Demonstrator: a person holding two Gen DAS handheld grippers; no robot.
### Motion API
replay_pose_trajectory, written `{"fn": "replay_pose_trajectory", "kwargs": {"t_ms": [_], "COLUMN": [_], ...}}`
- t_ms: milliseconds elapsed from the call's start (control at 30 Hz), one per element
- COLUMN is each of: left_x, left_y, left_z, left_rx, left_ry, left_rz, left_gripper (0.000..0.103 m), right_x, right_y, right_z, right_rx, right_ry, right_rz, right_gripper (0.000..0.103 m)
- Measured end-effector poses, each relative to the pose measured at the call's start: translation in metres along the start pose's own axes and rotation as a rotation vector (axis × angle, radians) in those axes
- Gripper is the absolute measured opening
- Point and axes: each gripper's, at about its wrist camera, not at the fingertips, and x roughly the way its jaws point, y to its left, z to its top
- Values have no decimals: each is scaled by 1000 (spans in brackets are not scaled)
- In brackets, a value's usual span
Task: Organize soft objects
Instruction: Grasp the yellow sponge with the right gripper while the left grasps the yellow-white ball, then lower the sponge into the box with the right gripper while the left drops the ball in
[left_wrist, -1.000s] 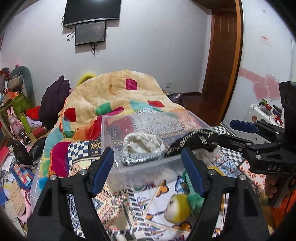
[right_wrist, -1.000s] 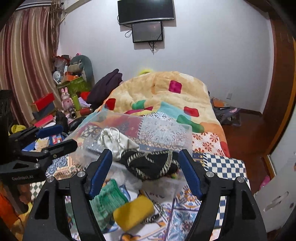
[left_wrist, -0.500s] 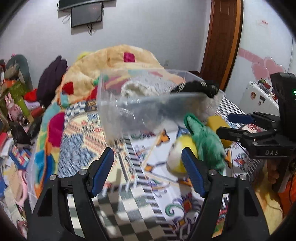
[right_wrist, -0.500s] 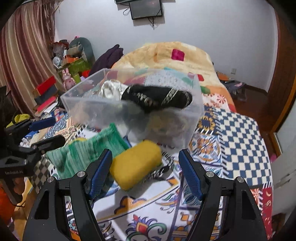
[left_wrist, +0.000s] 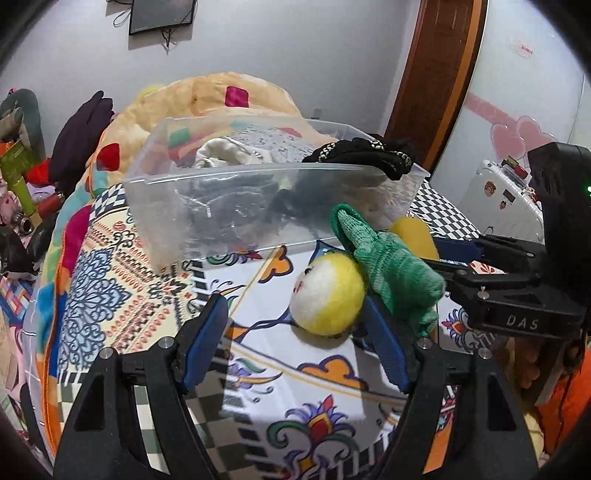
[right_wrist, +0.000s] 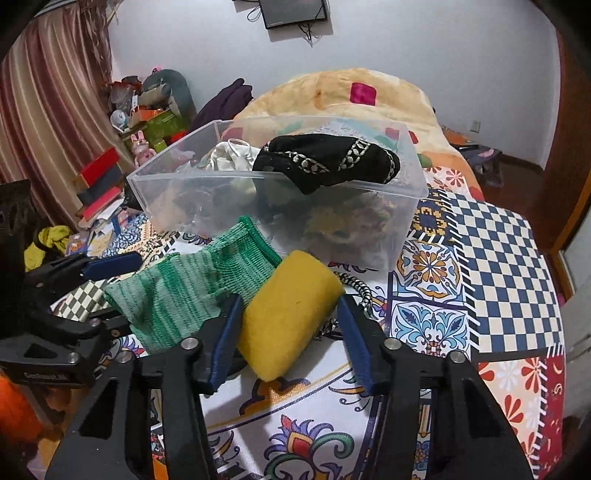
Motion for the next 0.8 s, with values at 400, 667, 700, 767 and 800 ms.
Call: {"fn": "replay_pose_trajectory", "kwargs": {"t_ms": [400, 667, 700, 767, 800], "left_x": [12, -7, -11, -18, -22], "left_y": [-4, 12, 14, 15, 16], "left_z": [7, 7, 8, 10, 11], "left_rx": [-4, -37, -39, -34, -31], "left_ry": [-4, -48, -59, -80, -94], "left_rz": [-16, 5, 11, 30, 41], "left_gripper": [36, 34, 34, 34, 34], "right_x": [-3, -18, -21, -25, -29], "right_y": [7, 3, 2, 1, 0], "right_z": [-3, 1, 2, 5, 6], "right_rx": [-26, -13, -11, -11, -10], "right_ry": [-19, -58, -67, -82, -93], "right_rz": [6, 16, 16, 13, 11], "right_gripper": [34, 34, 34, 34, 34]}}
